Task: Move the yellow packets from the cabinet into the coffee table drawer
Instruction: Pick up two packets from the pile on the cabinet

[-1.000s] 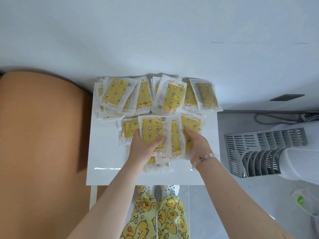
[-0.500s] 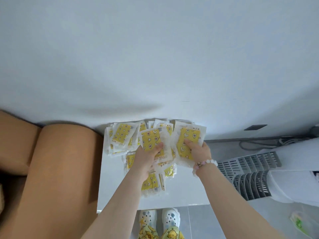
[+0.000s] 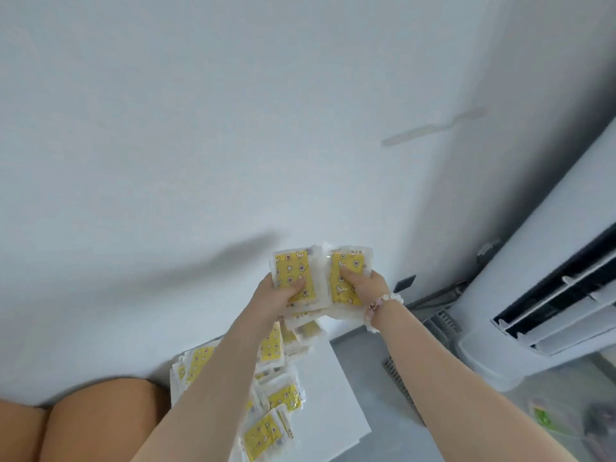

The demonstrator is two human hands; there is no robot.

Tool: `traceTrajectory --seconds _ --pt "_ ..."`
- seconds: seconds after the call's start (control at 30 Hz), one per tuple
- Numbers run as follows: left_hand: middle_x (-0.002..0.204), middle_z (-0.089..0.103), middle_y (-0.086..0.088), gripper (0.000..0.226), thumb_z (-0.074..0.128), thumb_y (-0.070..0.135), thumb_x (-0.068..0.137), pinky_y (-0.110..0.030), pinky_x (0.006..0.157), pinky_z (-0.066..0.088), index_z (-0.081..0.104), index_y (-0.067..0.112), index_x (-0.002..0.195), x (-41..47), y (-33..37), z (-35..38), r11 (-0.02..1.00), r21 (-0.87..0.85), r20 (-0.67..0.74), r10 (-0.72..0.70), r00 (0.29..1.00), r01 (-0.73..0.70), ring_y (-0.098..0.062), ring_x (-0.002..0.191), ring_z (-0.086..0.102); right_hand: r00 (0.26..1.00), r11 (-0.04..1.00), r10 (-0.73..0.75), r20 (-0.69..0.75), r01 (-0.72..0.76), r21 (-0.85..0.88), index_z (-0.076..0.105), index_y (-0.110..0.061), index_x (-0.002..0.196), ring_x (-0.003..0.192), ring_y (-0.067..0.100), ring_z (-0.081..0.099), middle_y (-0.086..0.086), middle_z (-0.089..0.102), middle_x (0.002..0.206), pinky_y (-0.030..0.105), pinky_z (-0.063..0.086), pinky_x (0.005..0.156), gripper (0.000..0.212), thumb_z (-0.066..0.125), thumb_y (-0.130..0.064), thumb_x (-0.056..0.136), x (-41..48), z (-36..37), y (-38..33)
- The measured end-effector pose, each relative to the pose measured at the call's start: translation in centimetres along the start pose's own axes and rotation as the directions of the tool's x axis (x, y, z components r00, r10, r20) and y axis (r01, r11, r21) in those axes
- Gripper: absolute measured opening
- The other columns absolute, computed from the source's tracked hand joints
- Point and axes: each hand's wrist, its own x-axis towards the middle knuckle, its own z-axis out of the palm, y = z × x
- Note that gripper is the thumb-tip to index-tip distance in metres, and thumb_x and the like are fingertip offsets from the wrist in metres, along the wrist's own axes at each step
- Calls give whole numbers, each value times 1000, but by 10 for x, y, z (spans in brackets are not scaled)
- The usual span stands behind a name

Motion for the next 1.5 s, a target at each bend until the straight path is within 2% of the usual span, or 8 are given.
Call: traceTrajectory --seconds 0.23,0.47,0.67,0.87,1.03,1.27,1.4,1.5 --pt "94 68 2 16 60 14 92 -30 65 50 58 23 105 -10 59 58 992 67 231 91 969 -109 -15 82 65 970 998 -57 -236 56 -10 58 -11 102 97 26 64 6 66 101 31 50 81 28 64 -35 88 -54 -69 -37" --pt "95 69 -1 21 60 14 91 -36 76 53 58 19 112 -44 63 118 977 145 524 60 850 -159 -21 85 66 878 983 -20 -478 105 152 55 -13 107 84 16 57 2 61 96 25 46 75 25 62 -31 91 -135 -127 -10" --pt "94 69 -1 15 60 13 92 -34 69 53 60 17 106 -99 28 178 937 260 754 -47 656 -232 -20 86 66 728 945 128 -674 118 306 59 -10 119 95 19 64 3 67 109 32 53 86 38 65 -32 88 -210 -164 58" --pt "99 70 0 15 60 17 92 -36 80 53 59 17 107 -178 -18 235 860 349 887 -175 427 -373 -20 94 66 547 864 255 -797 242 442 61 -15 102 68 9 58 0 63 93 17 44 53 18 64 -28 90 -307 -184 129" --pt "95 70 2 12 59 16 93 -29 68 53 61 20 103 -256 -68 269 812 359 932 -279 233 -461 -15 84 66 372 770 397 -839 362 525 62 -11 102 90 22 64 6 66 101 31 54 79 20 66 -24 88 -393 -183 194" --pt "104 72 1 51 74 31 75 -45 99 44 56 18 122 -396 -158 300 701 374 870 -492 -32 -607 -23 98 67 94 687 579 -810 479 547 56 1 118 101 26 63 10 64 112 35 49 93 43 68 -26 86 -527 -166 297" --pt "91 68 1 36 67 24 87 -22 58 44 57 14 120 -479 -217 298 647 362 831 -550 -82 -671 -14 71 64 -9 632 650 -760 562 534 57 -3 111 95 23 60 7 63 107 28 47 84 33 66 -24 88 -598 -141 354" --pt "82 67 0 31 65 19 89 -18 44 44 57 10 117 -541 -257 290 625 333 792 -592 -150 -706 -9 59 64 -61 581 701 -711 627 519 57 -1 116 93 21 59 10 64 114 23 47 75 36 66 -23 89 -649 -118 396"
